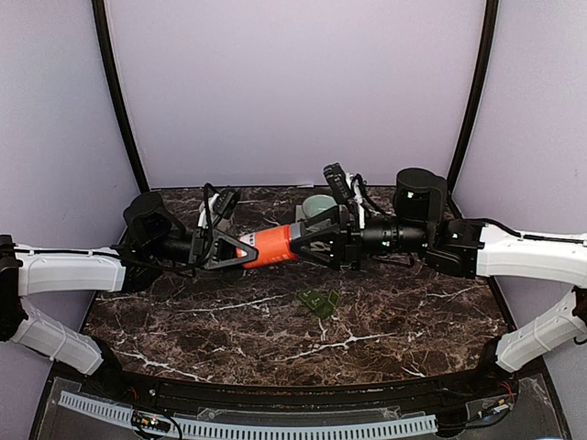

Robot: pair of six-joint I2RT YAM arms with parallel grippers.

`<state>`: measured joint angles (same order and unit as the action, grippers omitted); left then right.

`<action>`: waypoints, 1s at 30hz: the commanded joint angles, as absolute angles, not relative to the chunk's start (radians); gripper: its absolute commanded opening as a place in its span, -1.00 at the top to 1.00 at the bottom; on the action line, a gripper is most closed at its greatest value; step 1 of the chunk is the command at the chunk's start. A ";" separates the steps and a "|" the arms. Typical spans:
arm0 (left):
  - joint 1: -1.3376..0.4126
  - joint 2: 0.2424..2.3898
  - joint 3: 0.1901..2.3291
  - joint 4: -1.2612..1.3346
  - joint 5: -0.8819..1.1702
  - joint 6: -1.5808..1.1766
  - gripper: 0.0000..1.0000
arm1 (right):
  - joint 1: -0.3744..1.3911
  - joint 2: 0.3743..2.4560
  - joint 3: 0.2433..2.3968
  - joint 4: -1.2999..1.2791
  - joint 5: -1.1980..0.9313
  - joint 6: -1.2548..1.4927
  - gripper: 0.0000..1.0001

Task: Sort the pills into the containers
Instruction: Pass from the right arm to the left

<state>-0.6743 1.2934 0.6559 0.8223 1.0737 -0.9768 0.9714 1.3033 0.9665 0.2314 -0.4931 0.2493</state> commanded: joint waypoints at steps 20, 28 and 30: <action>-0.678 1.193 0.740 0.733 1.075 -0.774 1.00 | 0.979 1.265 0.973 -0.007 -0.289 0.147 -0.53; -0.677 1.142 0.725 0.580 0.862 -0.564 1.00 | 0.979 1.187 0.962 -0.017 -0.261 0.335 -0.55; -0.678 1.126 0.706 0.580 0.800 -0.531 1.00 | 0.979 1.170 0.960 -0.006 -0.271 0.414 -0.54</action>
<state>-0.6743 1.1942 0.7174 0.6041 0.9474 -0.6655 0.9817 1.2224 0.9672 -0.0322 -0.2859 0.2535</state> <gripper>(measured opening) 0.482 0.773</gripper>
